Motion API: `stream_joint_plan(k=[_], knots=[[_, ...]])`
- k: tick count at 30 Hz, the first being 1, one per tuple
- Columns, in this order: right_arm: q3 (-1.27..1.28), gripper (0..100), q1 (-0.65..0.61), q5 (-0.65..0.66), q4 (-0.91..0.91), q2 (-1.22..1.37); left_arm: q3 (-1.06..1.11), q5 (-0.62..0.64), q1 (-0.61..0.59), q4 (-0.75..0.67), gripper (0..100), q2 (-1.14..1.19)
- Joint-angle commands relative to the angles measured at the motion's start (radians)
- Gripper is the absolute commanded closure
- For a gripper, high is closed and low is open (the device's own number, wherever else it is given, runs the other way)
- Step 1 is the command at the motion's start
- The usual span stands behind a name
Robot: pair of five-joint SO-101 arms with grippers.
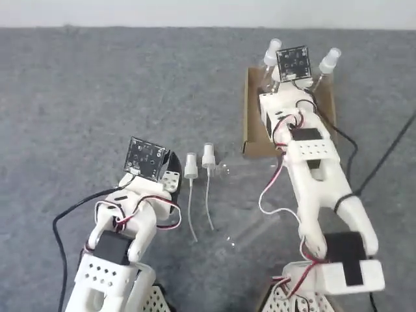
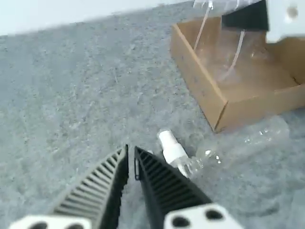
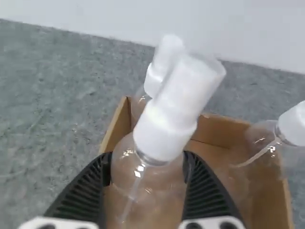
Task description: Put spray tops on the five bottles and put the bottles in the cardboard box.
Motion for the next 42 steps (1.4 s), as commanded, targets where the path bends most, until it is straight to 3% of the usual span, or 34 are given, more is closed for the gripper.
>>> stream_joint_plan(k=[1,13,35,42], knots=[[-0.103,99.2,-0.010,0.008,-0.025,0.016,-0.005,0.003,-0.006,-0.035,99,-0.021],[-0.115,99.2,-0.010,0.011,-0.111,0.173,-0.005,0.000,-0.006,-0.035,99,-0.021],[-0.110,98.7,-0.013,0.012,-0.107,0.180,-0.004,-0.002,-0.006,-0.035,99,-0.021],[-0.089,83.9,-0.013,0.012,-0.105,0.176,-0.004,-0.002,-0.006,-0.034,99,-0.021]])
